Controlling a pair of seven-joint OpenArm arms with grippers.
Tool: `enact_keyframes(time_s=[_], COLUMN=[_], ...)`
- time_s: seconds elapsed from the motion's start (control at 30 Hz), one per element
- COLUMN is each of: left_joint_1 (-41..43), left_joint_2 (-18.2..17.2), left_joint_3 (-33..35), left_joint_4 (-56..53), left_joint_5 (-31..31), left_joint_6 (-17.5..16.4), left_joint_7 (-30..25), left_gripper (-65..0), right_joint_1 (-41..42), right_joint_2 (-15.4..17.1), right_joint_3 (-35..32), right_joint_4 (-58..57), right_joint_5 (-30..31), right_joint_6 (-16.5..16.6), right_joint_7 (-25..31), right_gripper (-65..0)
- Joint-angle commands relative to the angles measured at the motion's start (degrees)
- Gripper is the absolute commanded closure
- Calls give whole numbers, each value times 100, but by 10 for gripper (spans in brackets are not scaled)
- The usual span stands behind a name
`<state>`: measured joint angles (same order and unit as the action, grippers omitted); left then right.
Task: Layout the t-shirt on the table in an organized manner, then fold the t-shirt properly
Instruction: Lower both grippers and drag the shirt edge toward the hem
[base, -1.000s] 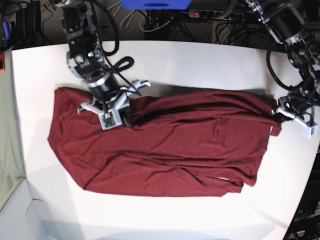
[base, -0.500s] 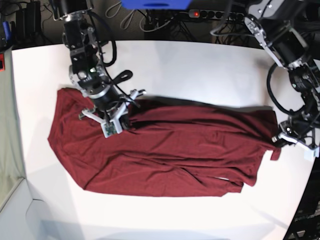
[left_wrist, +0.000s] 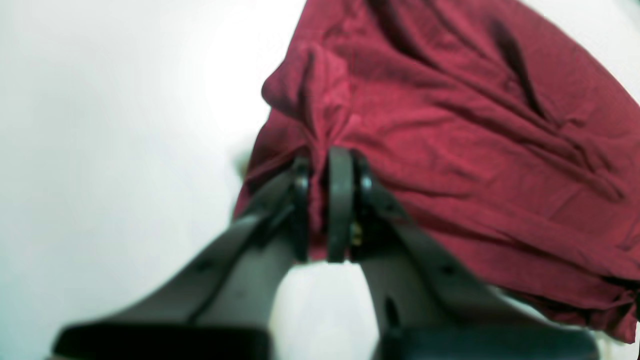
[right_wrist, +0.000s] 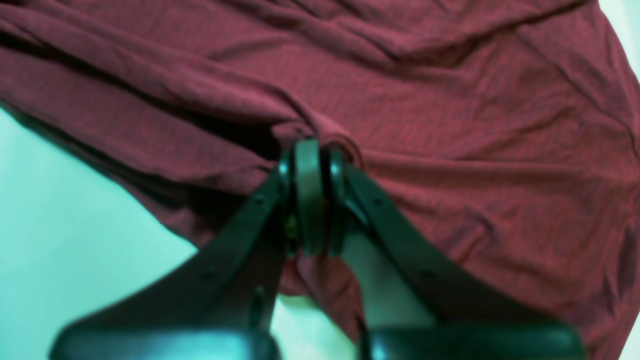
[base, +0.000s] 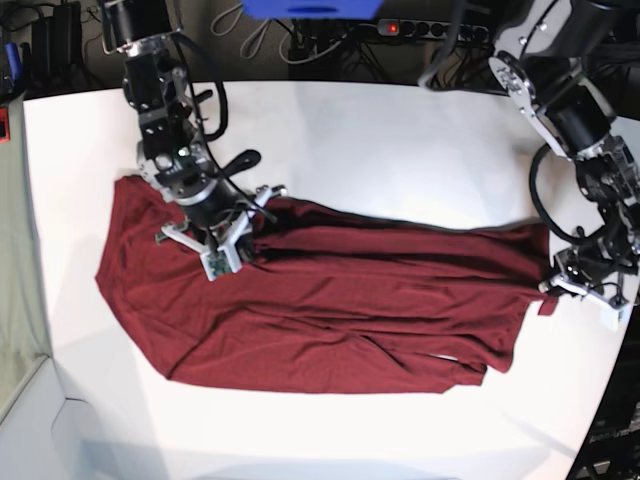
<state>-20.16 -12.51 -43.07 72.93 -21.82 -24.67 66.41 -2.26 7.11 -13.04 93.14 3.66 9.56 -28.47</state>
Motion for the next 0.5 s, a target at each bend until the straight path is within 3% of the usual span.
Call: enact_keyframes(time_s=[0.0,0.2,0.4,0.47], left_joint_1=[-160,-151,-36,-45], left_joint_2=[-98,-125,-309,-362], left_joint_3=[-5,223,865,1006], left_joint_4=[52,-431,-783,-835], left_joint_5=[-90,-81,-81,-90], left_joint_6=[1,9,9,9], left_joint_7=[-114,-175,-817,-826], left_gripper=[-1,-4,-8,-40], right_joint_1=[90,90,116,116], right_joint_2=[14,119,207,304], right_joint_3=[7,7,-2,-28], right_joint_4=[97,79,79,79], right_joint_5=[8,8,8,8], right_joint_6=[24,24,24,24], right_joint_7=[152,152,117,117], right_gripper=[0,0,0,-44])
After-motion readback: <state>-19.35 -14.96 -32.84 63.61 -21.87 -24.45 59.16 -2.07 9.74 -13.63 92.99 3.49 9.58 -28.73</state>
